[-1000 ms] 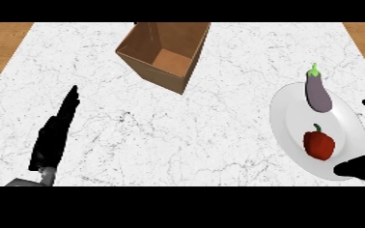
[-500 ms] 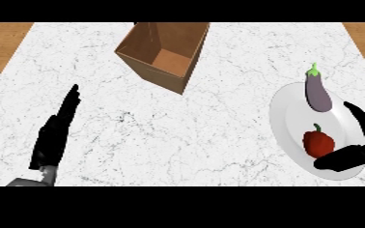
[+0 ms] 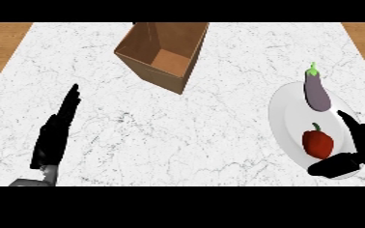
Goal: Pick the bell pepper from the plate and place it in the cardboard box
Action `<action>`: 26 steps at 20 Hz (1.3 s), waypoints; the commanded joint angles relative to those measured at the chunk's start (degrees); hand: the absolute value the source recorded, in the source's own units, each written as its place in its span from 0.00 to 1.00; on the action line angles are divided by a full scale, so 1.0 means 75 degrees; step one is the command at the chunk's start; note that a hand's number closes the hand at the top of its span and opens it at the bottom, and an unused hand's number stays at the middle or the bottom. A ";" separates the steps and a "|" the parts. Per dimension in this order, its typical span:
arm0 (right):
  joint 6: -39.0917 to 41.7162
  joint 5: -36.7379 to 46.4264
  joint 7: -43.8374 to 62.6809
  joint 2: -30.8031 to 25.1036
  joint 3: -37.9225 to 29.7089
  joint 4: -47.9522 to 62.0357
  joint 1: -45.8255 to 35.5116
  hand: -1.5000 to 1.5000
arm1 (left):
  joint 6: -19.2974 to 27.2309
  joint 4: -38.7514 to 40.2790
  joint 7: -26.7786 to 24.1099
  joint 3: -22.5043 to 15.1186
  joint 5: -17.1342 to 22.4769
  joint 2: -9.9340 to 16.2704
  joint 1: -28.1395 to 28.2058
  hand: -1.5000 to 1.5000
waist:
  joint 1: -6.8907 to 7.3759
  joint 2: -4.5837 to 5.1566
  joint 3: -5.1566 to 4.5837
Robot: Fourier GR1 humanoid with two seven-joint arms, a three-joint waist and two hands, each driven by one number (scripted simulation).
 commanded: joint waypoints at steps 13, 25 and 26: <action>0.0785 0.1173 -0.0355 0.1443 -0.0836 0.1017 -0.0426 0.00 | -0.0691 -0.0462 -0.0042 0.0574 -0.0632 -0.0631 0.0669 0.50 | 0.0054 -0.0002 0.0001; 0.1516 0.1901 -0.0909 0.2134 -0.1294 0.1337 -0.0230 0.00 | -0.0875 -0.0344 0.0377 0.0906 -0.1326 -0.1281 0.0040 0.50 | 0.0007 0.0002 0.0000; 0.1764 0.1838 -0.0760 0.2110 -0.1428 0.1601 -0.0648 0.00 | -0.1113 -0.0377 0.0292 0.1181 -0.1170 -0.1054 0.0075 0.50 | 0.0021 0.0003 0.0000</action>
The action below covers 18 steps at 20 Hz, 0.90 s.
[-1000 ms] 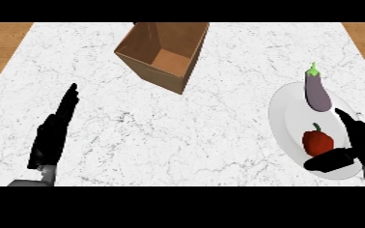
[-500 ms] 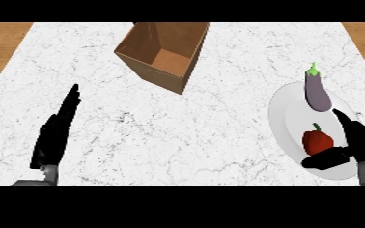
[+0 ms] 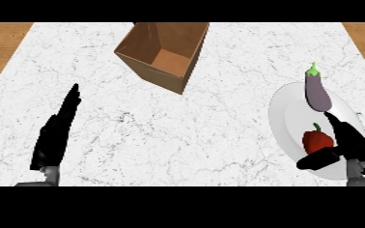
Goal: Pick the bell pepper from the plate and place it in the cardboard box
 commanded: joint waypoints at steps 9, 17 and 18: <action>-0.0577 0.1846 -0.0233 0.0215 0.0274 -0.0363 0.0303 1.00 | -0.0408 -0.0095 -0.0296 0.0326 -0.0162 -0.0048 0.0377 0.50 | -0.0009 -0.0012 -0.0005; 0.0801 0.1896 -0.4212 -0.1106 0.1580 0.0541 -0.2318 1.00 | -0.0625 0.0070 -0.0156 -0.0185 -0.0227 -0.0334 -0.0527 0.50 | 0.1066 0.0256 0.0040; 0.0925 0.1758 -0.4661 -0.1222 0.1537 0.0732 -0.2622 1.00 | -0.0706 0.0137 -0.0200 -0.0101 -0.0178 -0.0233 -0.0561 0.50 | 0.1100 0.0283 0.0036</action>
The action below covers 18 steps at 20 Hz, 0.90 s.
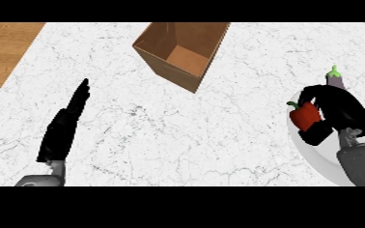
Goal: Pick the bell pepper from the plate and place it in the cardboard box
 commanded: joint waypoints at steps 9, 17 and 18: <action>-0.0847 0.0704 -0.5072 -0.0492 0.0432 0.3457 -0.3185 1.00 | -0.0025 0.0215 0.0052 0.0114 -0.0057 0.0061 -0.0191 0.50 | -0.0096 0.0002 -0.0003; -0.0200 -0.1225 -0.7001 0.0279 -0.0889 0.4315 -0.4643 1.00 | 0.0147 0.0039 0.0181 0.0248 -0.0066 -0.0014 -0.0020 0.50 | -0.0369 -0.0093 -0.0010; -0.0156 -0.1461 -0.7121 0.0535 -0.1016 0.4488 -0.4712 1.00 | 0.0255 0.0124 0.0099 0.0110 -0.0124 -0.0230 0.0006 0.50 | -0.0383 -0.0081 -0.0012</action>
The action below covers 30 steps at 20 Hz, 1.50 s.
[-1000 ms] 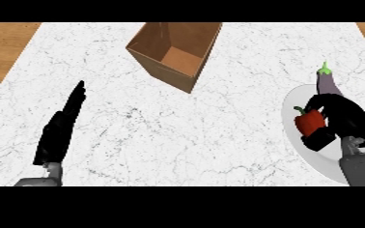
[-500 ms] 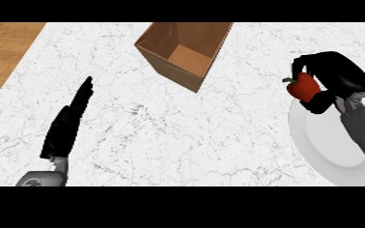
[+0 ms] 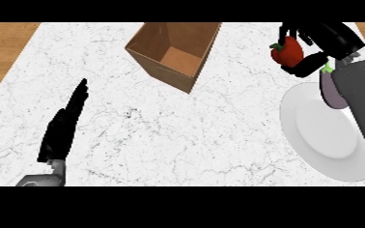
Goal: Pick the bell pepper from the plate and place it in the cardboard box
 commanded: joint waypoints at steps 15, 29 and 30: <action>0.0875 -0.1087 0.0387 0.2231 -0.0635 0.1022 -0.2971 1.00 | -0.0035 0.0141 0.0172 0.0278 -0.0133 -0.0028 -0.0066 0.50 | -0.0312 -0.0083 -0.0020; -0.0221 -0.0059 0.0752 0.3847 -0.0410 0.4098 -0.4619 1.00 | -0.0206 -0.0318 0.0327 0.0120 -0.0234 -0.0129 0.0137 0.50 | -0.0049 0.0006 -0.0021; -0.0125 0.0024 0.0758 0.3820 -0.0342 0.4155 -0.4579 1.00 | -0.0178 -0.0419 0.0013 -0.0017 -0.0275 -0.0257 0.0477 0.50 | -0.0091 -0.0016 -0.0022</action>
